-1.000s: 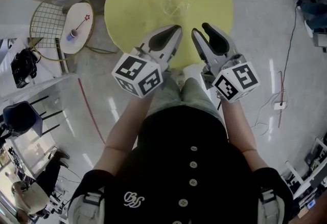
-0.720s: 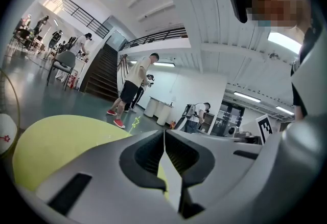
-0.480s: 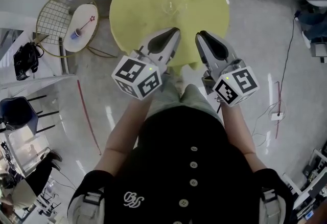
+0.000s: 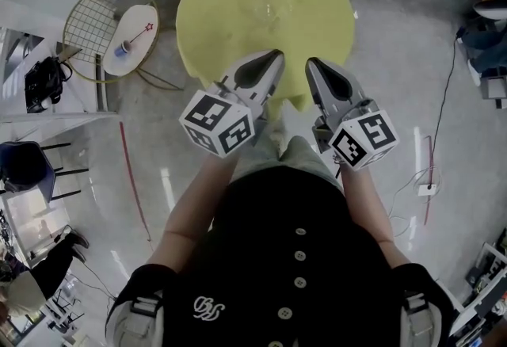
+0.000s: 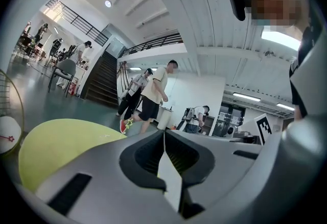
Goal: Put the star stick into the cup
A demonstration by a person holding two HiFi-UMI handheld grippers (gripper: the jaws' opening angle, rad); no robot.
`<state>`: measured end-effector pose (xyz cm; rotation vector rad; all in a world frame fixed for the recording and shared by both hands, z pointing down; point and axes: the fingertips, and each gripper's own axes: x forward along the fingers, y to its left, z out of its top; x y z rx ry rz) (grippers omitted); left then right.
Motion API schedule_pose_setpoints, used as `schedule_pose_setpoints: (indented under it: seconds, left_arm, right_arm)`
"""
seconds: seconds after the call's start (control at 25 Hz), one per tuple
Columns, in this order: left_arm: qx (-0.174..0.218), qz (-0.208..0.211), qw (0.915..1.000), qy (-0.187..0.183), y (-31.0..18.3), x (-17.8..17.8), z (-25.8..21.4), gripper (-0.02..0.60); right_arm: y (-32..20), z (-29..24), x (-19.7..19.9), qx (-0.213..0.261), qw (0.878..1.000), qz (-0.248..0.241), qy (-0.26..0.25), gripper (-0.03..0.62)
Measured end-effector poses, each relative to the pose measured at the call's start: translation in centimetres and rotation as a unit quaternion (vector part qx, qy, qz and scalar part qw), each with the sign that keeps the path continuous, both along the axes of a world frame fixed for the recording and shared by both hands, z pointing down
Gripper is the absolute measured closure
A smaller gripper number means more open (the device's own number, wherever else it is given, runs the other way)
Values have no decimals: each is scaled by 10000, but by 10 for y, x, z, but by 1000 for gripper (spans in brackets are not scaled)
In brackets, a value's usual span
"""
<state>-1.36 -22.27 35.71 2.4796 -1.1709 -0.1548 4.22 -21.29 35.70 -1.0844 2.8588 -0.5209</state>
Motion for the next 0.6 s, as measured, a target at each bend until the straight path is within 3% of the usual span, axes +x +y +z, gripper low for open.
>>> schedule_pose_setpoints:
  seconds: [0.6]
  left_arm:
    - [-34, -55, 10000, 3, 6, 1, 1, 565]
  right_arm:
    - [3, 0, 2, 28, 9998, 68, 195, 591]
